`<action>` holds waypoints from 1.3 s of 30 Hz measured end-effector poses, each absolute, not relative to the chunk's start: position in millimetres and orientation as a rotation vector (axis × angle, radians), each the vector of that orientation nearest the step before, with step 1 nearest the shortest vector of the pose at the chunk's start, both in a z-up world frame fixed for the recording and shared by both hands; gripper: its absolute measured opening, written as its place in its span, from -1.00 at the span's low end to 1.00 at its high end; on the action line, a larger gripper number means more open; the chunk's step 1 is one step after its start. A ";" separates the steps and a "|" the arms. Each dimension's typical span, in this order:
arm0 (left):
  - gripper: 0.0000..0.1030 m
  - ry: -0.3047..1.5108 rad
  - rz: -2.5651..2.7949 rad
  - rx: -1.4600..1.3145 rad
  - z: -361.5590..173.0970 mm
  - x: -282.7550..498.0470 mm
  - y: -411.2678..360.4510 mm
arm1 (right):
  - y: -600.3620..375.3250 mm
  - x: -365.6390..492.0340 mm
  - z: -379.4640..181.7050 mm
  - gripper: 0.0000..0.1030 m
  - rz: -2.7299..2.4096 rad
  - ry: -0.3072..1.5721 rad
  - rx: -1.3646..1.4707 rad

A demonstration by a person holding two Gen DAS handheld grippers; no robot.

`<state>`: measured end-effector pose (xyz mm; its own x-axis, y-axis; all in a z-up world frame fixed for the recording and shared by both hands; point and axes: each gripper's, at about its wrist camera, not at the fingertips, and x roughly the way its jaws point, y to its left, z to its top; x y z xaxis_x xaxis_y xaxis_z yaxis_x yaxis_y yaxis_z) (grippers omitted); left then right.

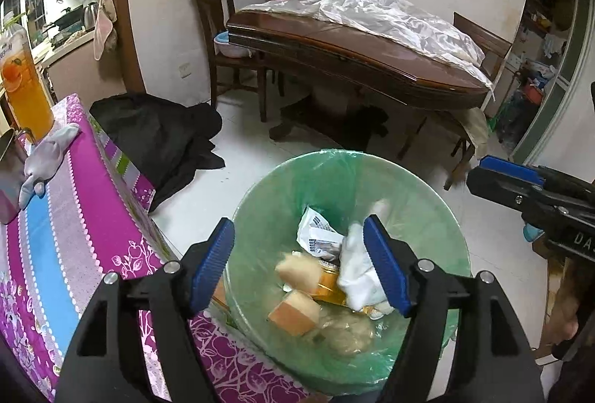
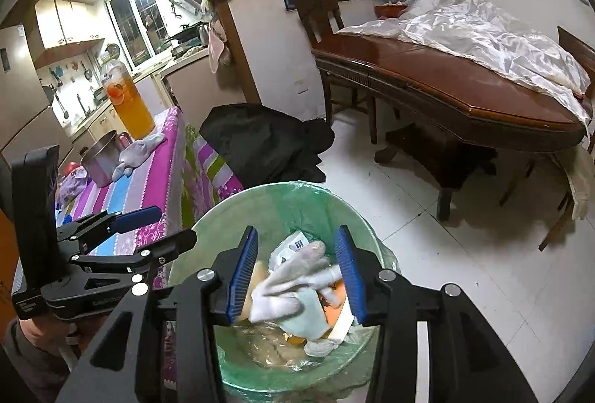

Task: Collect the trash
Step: 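Open both tools to drop the sponge and glove into the bin, then move both open tools back over the table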

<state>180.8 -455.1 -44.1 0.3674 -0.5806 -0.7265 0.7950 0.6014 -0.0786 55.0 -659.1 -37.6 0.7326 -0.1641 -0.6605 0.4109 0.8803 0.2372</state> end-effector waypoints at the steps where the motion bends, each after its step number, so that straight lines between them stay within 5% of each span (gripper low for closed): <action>1: 0.33 0.792 -0.902 0.308 -44.2 180.5 -455.4 | -658.7 54.9 -37.4 -0.14 -0.324 0.680 0.385; 17: 0.33 0.781 -0.831 0.276 -43.3 191.7 -395.9 | -617.2 54.7 -26.2 -0.06 -0.226 0.593 0.323; 39: 0.33 0.819 0.046 -0.275 -49.1 290.1 79.4 | -328.5 236.8 -31.9 0.03 0.332 0.716 0.135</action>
<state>290.1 79.4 -49.1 0.6840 -0.0654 -0.7266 -0.1460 0.9635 -0.2242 236.8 -328.5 -31.9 0.7049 0.3432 -0.6207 -0.2516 0.9392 0.2336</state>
